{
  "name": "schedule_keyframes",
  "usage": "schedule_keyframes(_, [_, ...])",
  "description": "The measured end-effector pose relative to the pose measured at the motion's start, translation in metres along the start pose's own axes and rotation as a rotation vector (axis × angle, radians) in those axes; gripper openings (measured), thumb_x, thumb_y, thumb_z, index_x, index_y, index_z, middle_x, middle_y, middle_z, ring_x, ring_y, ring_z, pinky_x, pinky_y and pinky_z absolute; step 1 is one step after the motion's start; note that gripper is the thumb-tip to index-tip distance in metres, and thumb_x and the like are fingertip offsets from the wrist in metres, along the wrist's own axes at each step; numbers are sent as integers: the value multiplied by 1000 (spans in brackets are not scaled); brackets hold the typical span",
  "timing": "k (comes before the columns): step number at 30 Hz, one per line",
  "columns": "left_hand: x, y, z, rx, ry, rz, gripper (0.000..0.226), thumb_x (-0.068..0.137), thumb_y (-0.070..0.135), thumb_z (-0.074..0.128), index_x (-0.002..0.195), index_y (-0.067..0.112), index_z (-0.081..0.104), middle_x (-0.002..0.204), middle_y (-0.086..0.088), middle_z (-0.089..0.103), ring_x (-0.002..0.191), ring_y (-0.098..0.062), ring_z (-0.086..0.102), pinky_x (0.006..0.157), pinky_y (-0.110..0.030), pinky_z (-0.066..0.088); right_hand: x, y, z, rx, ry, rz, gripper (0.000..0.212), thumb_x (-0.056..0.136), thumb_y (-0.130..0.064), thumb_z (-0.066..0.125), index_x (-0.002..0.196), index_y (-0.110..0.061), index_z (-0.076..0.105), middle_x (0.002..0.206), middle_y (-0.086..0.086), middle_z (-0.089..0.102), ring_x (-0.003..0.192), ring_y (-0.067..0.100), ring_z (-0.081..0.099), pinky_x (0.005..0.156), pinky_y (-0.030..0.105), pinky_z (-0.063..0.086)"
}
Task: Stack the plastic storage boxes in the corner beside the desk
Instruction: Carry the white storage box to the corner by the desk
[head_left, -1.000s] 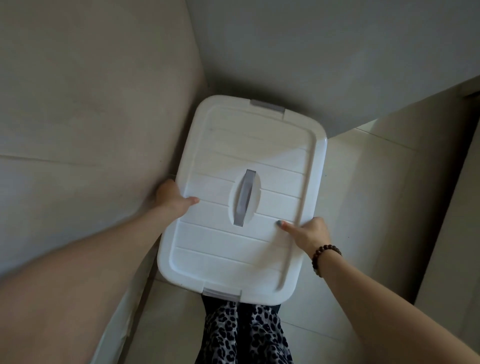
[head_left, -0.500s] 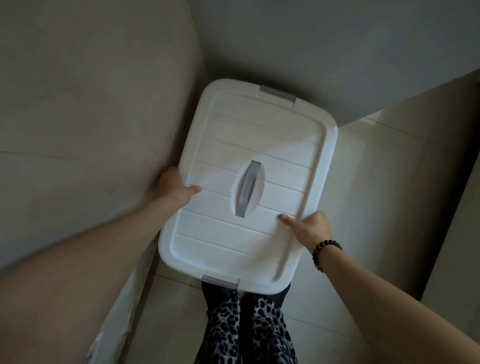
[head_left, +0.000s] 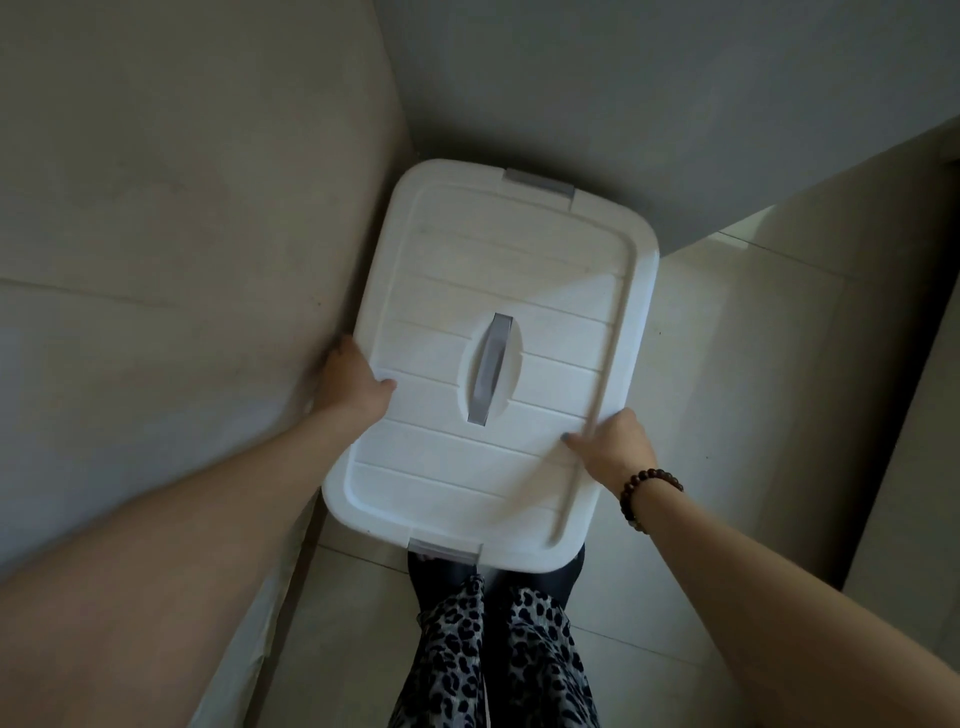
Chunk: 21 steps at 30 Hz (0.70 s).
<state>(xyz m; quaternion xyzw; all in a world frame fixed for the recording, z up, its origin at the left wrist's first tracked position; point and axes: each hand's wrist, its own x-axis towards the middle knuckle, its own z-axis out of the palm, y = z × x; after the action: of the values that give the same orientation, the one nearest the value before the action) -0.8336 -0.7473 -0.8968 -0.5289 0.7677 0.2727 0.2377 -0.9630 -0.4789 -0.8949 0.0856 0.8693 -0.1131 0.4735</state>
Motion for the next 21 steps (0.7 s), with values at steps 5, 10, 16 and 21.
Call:
schedule_keyframes(5, [-59,-5,-9,96,-133,48,81,87,22,61,150,4,13,156,-15,19,139,-32,26,112,-40,29,-45,-3,-20,-217,-102,-75,52,84,-18,63,131,-8,41,128,11,52,110,28,56,86,36,51])
schedule_keyframes(10, [-142,9,-42,-7,-393,58,57,88,25,59,139,7,41,142,-12,46,128,-27,45,104,-34,38,-123,-20,-52,-145,-218,-193,57,89,-18,63,142,-12,43,142,6,49,122,20,53,89,23,41])
schedule_keyframes(16, [-236,26,-117,-50,-348,181,41,88,32,57,126,16,53,127,-2,57,114,-18,55,93,-33,45,-238,-48,-101,-124,-166,-407,48,89,-21,63,135,-17,51,134,-3,58,114,14,58,87,19,42])
schedule_keyframes(21, [-301,40,-188,-97,-239,315,43,88,35,59,128,24,51,127,5,55,109,-11,55,91,-30,46,-327,-71,-152,-290,-102,-596,45,88,-27,64,131,-22,55,132,-6,58,118,12,55,96,25,44])
